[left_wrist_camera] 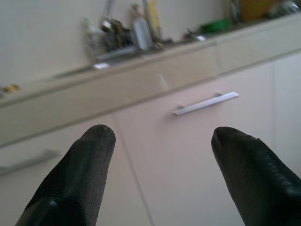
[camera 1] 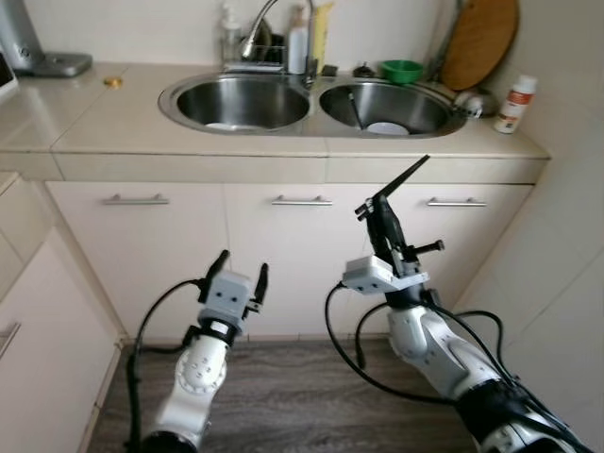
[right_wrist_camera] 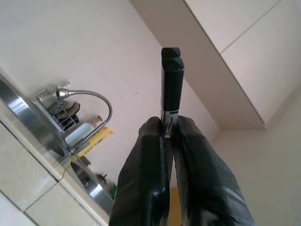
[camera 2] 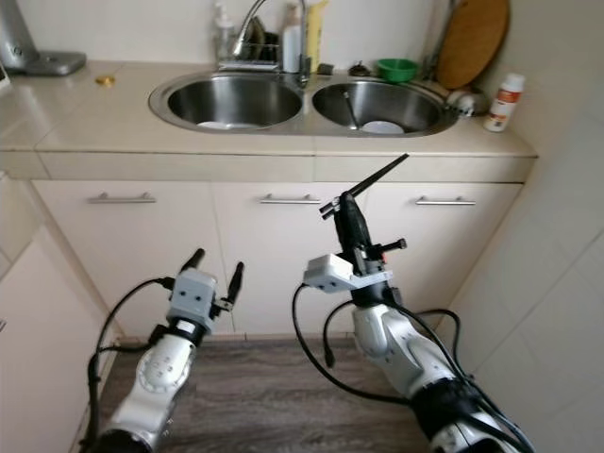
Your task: Kitchen organization
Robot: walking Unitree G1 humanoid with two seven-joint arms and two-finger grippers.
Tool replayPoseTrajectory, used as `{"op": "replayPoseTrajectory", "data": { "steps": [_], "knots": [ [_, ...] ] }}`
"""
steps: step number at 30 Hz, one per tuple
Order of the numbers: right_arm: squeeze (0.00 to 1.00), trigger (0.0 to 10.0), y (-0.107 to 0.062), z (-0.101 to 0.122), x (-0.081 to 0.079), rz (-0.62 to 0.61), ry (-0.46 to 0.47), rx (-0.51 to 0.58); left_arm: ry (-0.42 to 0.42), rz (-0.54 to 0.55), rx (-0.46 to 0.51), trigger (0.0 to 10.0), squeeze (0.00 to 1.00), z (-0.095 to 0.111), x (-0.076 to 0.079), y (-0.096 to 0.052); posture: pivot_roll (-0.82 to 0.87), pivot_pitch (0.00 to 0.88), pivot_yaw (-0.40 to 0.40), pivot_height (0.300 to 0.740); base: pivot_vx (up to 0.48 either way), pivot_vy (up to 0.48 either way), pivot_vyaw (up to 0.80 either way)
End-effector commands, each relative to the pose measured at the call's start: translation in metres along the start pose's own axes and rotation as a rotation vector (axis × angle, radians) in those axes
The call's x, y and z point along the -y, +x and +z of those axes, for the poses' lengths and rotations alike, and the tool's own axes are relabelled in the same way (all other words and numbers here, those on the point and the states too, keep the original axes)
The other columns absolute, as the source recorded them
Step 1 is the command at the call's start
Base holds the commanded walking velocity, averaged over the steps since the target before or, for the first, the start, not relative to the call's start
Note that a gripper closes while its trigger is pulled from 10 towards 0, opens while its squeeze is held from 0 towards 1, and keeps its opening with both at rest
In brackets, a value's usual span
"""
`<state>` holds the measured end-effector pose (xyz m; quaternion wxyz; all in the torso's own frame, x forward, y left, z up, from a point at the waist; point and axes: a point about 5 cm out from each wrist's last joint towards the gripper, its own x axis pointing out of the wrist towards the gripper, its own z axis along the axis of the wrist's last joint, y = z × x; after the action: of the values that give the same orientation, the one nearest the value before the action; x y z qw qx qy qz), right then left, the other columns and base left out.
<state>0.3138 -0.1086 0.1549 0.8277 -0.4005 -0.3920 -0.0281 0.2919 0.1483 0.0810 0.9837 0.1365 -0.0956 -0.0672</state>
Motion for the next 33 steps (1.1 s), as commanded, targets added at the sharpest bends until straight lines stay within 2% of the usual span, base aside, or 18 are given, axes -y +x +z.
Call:
{"op": "replayPoseTrajectory", "data": {
  "steps": [1,7,12,19,29,33],
  "knots": [
    [0.0,10.0,0.001,-0.003,0.006,-0.029,0.004,-0.012,-0.007,-0.011,0.029,10.0,0.0,0.005,0.006,0.002,0.08,0.0,-0.041,0.74,0.0,0.0,0.0],
    [0.0,10.0,0.003,-0.005,0.007,-0.047,0.0,-0.017,0.025,0.018,0.07,10.0,0.0,0.013,-0.001,0.004,0.09,0.0,-0.038,0.74,0.0,0.0,0.0],
    [0.0,10.0,0.014,-0.002,0.018,-0.114,-0.008,0.013,0.019,0.105,0.206,10.0,0.0,0.044,-0.018,0.016,0.09,0.0,-0.036,0.74,0.0,0.0,0.0],
    [0.0,10.0,0.023,-0.001,0.021,-0.122,-0.014,0.032,0.029,0.133,0.289,10.0,0.0,0.069,-0.027,0.027,0.09,0.0,-0.036,0.74,0.214,0.0,0.11],
    [0.0,10.0,0.031,0.001,0.023,-0.151,0.002,0.036,0.039,0.131,0.297,10.0,0.0,0.074,-0.028,0.028,0.09,0.0,-0.037,0.74,0.263,0.0,0.79],
    [0.0,10.0,0.034,-0.001,0.026,-0.174,0.016,0.021,0.042,0.128,0.291,10.0,0.0,0.074,-0.028,0.028,0.09,0.0,-0.037,0.74,0.261,0.0,0.0]
  ]
}}
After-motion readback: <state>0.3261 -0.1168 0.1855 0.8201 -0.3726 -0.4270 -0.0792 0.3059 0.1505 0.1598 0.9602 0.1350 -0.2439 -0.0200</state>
